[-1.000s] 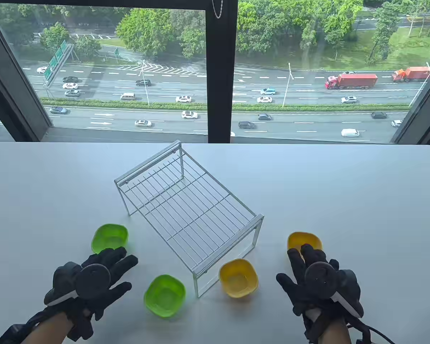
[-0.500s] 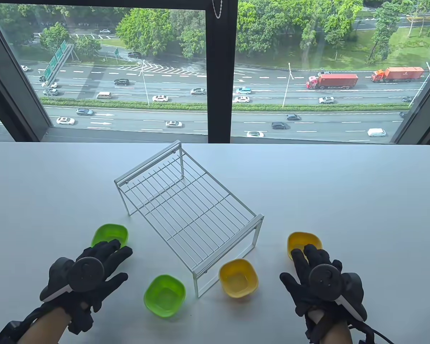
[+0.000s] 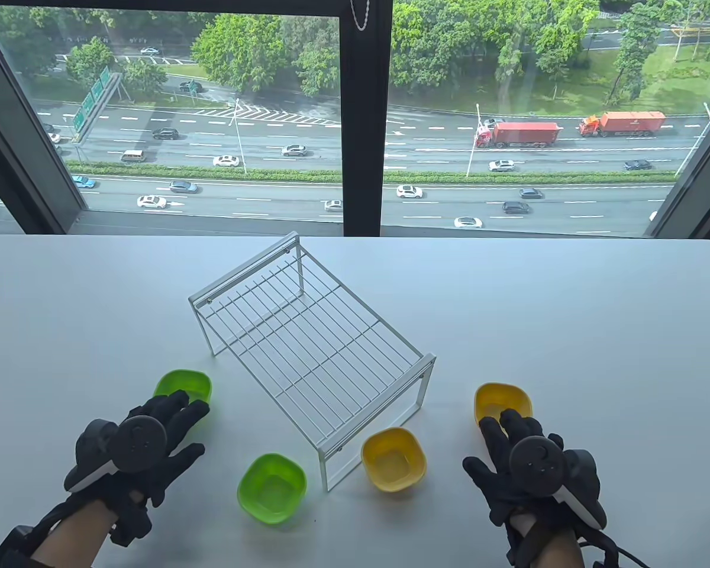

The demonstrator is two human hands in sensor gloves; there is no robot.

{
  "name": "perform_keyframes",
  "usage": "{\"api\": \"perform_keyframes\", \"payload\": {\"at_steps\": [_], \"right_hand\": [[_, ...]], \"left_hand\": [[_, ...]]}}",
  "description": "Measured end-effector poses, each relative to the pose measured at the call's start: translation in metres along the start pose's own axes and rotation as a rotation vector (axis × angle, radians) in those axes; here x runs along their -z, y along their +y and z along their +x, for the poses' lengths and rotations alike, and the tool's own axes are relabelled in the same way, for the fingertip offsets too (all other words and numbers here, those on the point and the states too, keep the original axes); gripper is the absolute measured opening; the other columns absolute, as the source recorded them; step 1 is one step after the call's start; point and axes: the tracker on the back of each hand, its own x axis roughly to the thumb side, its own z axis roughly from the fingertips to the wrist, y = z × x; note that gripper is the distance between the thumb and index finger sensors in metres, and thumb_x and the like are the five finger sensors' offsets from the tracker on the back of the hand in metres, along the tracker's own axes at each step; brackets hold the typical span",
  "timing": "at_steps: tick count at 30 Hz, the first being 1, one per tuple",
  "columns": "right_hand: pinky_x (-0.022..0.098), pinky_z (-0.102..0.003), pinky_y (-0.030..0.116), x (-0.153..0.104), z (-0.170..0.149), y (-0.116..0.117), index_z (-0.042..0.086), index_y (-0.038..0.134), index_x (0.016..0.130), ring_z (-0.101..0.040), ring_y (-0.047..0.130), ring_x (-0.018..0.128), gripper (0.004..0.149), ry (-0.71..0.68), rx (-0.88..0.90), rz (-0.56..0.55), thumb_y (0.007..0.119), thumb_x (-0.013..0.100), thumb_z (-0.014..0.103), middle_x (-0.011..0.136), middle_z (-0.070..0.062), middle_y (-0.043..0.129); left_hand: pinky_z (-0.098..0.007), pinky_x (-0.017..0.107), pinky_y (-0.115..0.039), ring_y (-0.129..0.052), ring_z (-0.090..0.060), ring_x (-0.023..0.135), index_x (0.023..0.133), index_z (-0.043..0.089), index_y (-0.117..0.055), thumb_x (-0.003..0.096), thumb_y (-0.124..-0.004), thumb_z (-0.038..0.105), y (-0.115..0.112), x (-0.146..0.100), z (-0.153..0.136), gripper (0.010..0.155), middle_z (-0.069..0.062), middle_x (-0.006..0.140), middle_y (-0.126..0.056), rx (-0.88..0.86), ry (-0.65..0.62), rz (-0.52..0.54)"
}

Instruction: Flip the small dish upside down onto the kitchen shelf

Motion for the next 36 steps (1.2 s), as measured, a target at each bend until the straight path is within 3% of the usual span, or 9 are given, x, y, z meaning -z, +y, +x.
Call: {"api": "perform_keyframes", "payload": {"at_steps": [10,19,33,36], "right_hand": [[0.070,-0.070,0.021,0.000,-0.006,-0.006,0.023,0.044,0.111,-0.046,0.028,0.104,0.076,-0.003,0.083,-0.030,0.069,0.050,0.062,0.119,-0.016,0.030],[0.070,-0.070,0.022,-0.002,-0.004,-0.004,0.022,0.045,0.110,-0.046,0.028,0.104,0.076,-0.009,0.082,-0.020,0.069,0.050,0.061,0.119,-0.017,0.030],[0.070,-0.070,0.021,-0.001,-0.007,-0.003,0.022,0.046,0.110,-0.046,0.028,0.104,0.075,0.015,0.085,-0.004,0.070,0.050,0.060,0.118,-0.017,0.031],[0.070,-0.070,0.021,0.000,-0.005,-0.001,0.022,0.046,0.110,-0.046,0.028,0.104,0.075,0.015,0.076,0.005,0.070,0.050,0.060,0.119,-0.016,0.031]], "left_hand": [[-0.067,0.079,-0.045,-0.042,-0.041,0.112,0.109,0.033,-0.046,0.0444,-0.070,0.055,-0.006,0.006,-0.023,0.073,-0.003,0.121,-0.043,-0.046,0.139,-0.021],[-0.067,0.079,-0.047,-0.044,-0.042,0.112,0.108,0.033,-0.051,0.0436,-0.079,0.051,0.002,0.008,-0.022,0.072,-0.002,0.121,-0.044,-0.058,0.128,-0.019],[-0.069,0.081,-0.041,-0.038,-0.042,0.113,0.107,0.035,-0.055,0.0426,-0.080,0.050,0.009,0.042,-0.039,0.071,-0.003,0.121,-0.042,-0.065,0.123,-0.066],[-0.069,0.081,-0.041,-0.038,-0.041,0.114,0.106,0.035,-0.057,0.0414,-0.082,0.051,0.007,0.047,-0.044,0.071,-0.002,0.121,-0.044,-0.037,0.107,-0.036]]}}
